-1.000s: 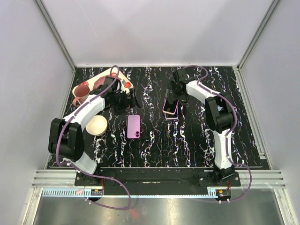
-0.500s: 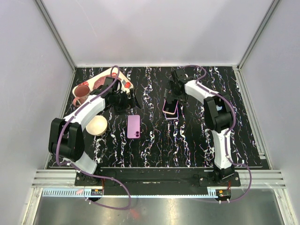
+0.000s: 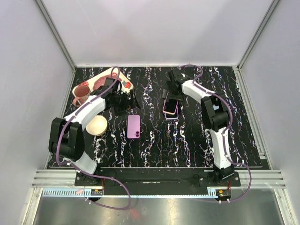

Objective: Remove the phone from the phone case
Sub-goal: Pick up the phone at the center of the board, then remove the phone case from the phone.

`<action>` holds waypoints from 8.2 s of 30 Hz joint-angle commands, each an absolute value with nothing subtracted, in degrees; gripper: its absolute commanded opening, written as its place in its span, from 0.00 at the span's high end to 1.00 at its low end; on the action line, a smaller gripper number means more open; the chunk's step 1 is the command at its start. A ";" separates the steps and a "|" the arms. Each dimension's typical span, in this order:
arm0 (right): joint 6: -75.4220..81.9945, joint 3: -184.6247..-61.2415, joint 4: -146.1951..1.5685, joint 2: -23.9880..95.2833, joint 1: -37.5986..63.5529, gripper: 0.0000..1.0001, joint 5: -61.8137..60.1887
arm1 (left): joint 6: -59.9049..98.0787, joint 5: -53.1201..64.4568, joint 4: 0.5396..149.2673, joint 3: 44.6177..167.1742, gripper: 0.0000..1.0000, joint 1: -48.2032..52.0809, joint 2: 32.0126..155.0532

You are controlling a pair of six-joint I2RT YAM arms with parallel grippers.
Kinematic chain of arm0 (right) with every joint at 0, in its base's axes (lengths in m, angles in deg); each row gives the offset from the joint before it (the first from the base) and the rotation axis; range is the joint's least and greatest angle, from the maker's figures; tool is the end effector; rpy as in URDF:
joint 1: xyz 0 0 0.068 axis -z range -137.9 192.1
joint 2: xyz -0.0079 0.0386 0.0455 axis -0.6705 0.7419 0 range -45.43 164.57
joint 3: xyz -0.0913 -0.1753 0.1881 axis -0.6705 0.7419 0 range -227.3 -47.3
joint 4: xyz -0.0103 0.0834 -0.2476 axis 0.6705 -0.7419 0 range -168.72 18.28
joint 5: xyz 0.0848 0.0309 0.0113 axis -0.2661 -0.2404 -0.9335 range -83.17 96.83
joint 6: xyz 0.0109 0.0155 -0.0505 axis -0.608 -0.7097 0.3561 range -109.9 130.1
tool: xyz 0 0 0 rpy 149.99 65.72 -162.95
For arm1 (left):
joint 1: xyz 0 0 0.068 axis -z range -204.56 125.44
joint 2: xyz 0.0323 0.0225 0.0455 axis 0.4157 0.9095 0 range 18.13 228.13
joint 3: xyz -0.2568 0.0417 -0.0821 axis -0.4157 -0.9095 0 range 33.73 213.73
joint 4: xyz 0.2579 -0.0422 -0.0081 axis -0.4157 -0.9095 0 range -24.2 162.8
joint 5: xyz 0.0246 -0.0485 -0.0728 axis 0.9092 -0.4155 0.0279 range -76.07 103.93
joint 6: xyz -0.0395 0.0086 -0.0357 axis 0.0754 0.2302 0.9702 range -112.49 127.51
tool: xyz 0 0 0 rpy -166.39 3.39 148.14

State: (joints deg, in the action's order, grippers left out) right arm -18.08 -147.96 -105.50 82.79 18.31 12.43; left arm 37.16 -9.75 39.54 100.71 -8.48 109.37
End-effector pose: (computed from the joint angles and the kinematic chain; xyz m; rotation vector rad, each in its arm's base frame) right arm 0.4414 0.1908 0.1647 0.1342 2.6413 0.1795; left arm 0.3141 -0.1055 0.2415 -0.1531 2.6622 -0.8154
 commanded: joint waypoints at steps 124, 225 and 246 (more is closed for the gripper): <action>-113.73 -106.53 16.61 56.26 19.70 1.00 -19.28 | 101.64 -42.67 154.36 81.45 1.00 -1.71 109.89; -77.79 -107.50 -21.09 38.24 20.74 0.32 -24.73 | 86.61 -45.13 140.13 81.98 1.00 -2.15 95.30; -74.01 -107.50 -25.14 38.59 19.43 0.47 -26.04 | 85.55 -42.15 135.64 82.77 1.00 -2.59 95.73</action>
